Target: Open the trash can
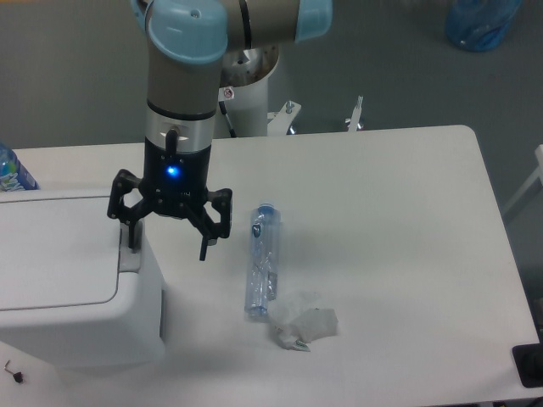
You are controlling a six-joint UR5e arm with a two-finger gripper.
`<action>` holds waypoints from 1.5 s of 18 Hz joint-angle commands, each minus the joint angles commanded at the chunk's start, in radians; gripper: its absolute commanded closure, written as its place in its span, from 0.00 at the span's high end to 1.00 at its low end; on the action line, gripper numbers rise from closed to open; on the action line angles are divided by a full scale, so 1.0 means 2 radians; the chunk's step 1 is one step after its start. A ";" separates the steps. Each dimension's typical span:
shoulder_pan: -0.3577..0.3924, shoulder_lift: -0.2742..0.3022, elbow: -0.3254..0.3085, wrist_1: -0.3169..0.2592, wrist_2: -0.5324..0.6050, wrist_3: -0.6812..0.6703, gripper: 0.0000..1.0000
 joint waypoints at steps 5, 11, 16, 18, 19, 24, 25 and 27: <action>0.000 -0.002 0.001 0.000 0.000 0.000 1.00; 0.000 0.000 0.004 0.000 0.000 0.000 1.00; 0.001 -0.001 0.025 0.001 0.002 0.009 1.00; 0.004 -0.002 0.035 0.005 0.003 0.018 1.00; 0.006 -0.001 0.036 0.005 0.008 0.030 1.00; 0.031 0.003 0.032 0.002 0.058 0.086 1.00; 0.038 0.004 0.032 0.002 0.061 0.088 1.00; 0.051 0.004 0.034 0.002 0.063 0.096 1.00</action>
